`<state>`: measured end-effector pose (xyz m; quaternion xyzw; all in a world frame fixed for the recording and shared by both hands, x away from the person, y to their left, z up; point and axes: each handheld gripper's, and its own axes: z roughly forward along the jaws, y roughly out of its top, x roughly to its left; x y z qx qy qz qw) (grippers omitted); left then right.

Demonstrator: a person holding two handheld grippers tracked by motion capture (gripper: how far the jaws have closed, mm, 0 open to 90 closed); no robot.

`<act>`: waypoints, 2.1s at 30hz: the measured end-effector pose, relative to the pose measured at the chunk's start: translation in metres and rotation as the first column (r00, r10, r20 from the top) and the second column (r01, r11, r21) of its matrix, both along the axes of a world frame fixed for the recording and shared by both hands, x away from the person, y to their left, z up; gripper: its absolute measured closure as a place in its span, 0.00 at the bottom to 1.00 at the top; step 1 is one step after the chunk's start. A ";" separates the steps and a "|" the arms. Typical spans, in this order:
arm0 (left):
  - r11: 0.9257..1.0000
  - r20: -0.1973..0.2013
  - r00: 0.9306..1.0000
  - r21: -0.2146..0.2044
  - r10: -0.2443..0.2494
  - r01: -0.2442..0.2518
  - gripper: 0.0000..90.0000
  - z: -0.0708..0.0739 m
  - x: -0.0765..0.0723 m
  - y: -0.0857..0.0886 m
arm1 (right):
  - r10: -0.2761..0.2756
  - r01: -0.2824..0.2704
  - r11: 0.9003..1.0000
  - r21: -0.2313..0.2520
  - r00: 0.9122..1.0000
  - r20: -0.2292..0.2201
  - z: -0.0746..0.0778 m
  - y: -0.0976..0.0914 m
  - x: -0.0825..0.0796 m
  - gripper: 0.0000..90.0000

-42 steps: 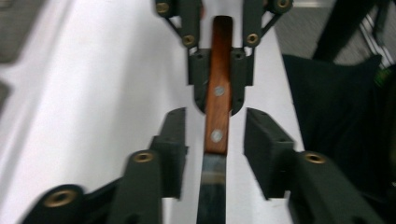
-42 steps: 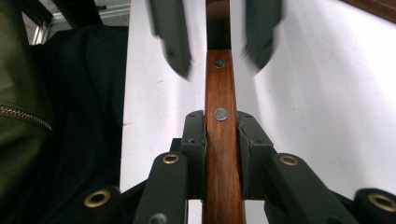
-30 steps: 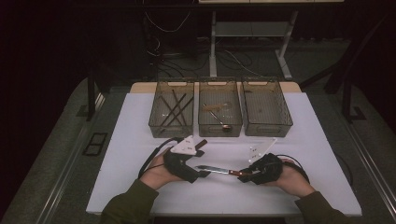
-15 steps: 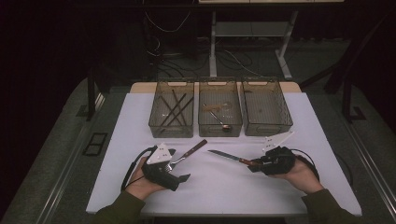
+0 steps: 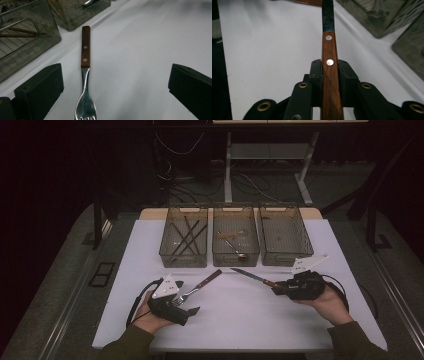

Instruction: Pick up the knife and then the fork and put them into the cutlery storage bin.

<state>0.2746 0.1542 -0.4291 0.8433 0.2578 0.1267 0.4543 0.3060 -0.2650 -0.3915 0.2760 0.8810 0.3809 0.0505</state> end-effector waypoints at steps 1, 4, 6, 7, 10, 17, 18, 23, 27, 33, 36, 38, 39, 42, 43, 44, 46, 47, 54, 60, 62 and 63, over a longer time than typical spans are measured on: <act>1.000 -0.002 1.000 -0.003 0.002 -0.002 0.00 0.000 0.000 0.000 | -0.005 0.005 1.000 0.004 1.000 0.007 0.002 -0.002 0.001 0.84; 1.000 -0.004 1.000 -0.006 0.006 -0.006 0.00 -0.001 0.001 0.001 | -0.030 0.029 0.999 0.027 0.999 0.027 0.008 -0.009 0.003 0.84; 1.000 -0.008 1.000 -0.009 0.003 -0.003 0.00 0.000 0.001 0.002 | -0.052 0.050 0.998 0.046 0.998 0.037 0.012 -0.014 0.005 0.84; 1.000 -0.009 1.000 -0.015 0.003 -0.003 0.00 0.000 0.001 0.002 | -0.058 0.056 0.997 0.054 0.997 0.040 0.014 -0.016 0.005 0.84; 1.000 -0.018 1.000 -0.024 0.009 -0.009 0.00 0.001 0.001 0.002 | -0.082 0.078 0.995 0.069 0.995 0.054 0.019 -0.022 0.006 0.84; 0.999 -0.021 0.999 -0.019 0.031 -0.031 0.00 0.001 0.000 0.001 | -0.141 0.135 0.987 0.083 0.987 0.074 0.028 -0.030 0.014 0.84; 0.999 -0.018 0.999 -0.018 0.030 -0.031 0.00 0.001 0.000 0.001 | -0.147 0.141 0.986 0.087 0.986 0.076 0.029 -0.031 0.015 0.84; 0.999 -0.008 1.000 -0.017 0.029 -0.029 0.00 0.002 0.000 0.002 | -0.181 0.174 0.981 0.089 0.980 0.083 0.033 -0.033 0.021 0.84; 0.999 -0.002 0.999 -0.016 0.036 -0.036 0.00 0.002 0.000 0.002 | -0.211 0.203 0.974 0.096 0.974 0.082 0.037 -0.036 0.027 0.84; 0.999 -0.007 0.999 -0.020 0.044 -0.044 0.00 0.002 0.000 0.003 | -0.267 0.257 0.960 0.113 0.960 0.083 0.040 -0.042 0.036 0.84; 0.999 -0.010 0.999 -0.022 0.045 -0.045 0.00 0.002 0.000 0.002 | -0.298 0.288 0.952 0.107 0.950 0.092 0.040 -0.045 0.041 0.84; 0.999 -0.005 0.999 -0.016 0.047 -0.047 0.00 0.002 0.000 0.002 | -0.315 0.305 0.946 0.108 0.945 0.089 0.041 -0.047 0.044 0.84; 0.999 -0.004 0.999 -0.012 0.047 -0.047 0.00 0.002 0.000 0.002 | -0.329 0.319 0.942 0.105 0.940 0.093 0.042 -0.047 0.046 0.84; 0.999 0.000 0.999 -0.015 0.047 -0.047 0.00 0.001 -0.001 0.001 | -0.352 0.345 0.935 0.086 0.931 0.099 0.043 -0.049 0.053 0.84; 0.999 0.000 0.999 -0.011 0.048 -0.048 0.00 0.001 -0.001 0.001 | -0.370 0.363 0.928 0.087 0.924 0.094 0.043 -0.049 0.055 0.84; 0.999 0.001 0.999 -0.011 0.048 -0.048 0.00 0.001 -0.001 0.001 | -0.385 0.377 0.921 0.097 0.919 0.090 0.042 -0.049 0.058 0.84; 0.999 0.001 0.999 -0.011 0.049 -0.049 0.00 0.001 -0.001 0.001 | -0.404 0.395 0.913 0.101 0.910 0.089 0.041 -0.051 0.065 0.84; 0.999 -0.001 0.999 -0.011 0.047 -0.047 0.00 0.002 -0.001 0.002 | -0.414 0.406 0.909 0.095 0.906 0.091 0.040 -0.051 0.069 0.84; 0.999 -0.001 0.999 -0.009 0.048 -0.048 0.00 0.002 0.000 0.002 | -0.475 0.470 0.880 0.074 0.876 0.078 0.040 -0.056 0.091 0.84; 0.999 -0.007 0.999 -0.014 0.048 -0.048 0.00 0.001 0.000 0.002 | -0.512 0.510 0.859 0.050 0.857 0.059 0.040 -0.062 0.108 0.84; 0.999 -0.006 0.999 -0.013 0.047 -0.047 0.00 0.001 0.000 0.002 | -0.522 0.521 0.853 0.033 0.851 0.057 0.039 -0.062 0.114 0.84; 0.999 -0.006 0.999 -0.013 0.046 -0.046 0.00 0.001 0.000 0.002 | -0.525 0.525 0.851 0.024 0.849 0.049 0.039 -0.062 0.117 0.84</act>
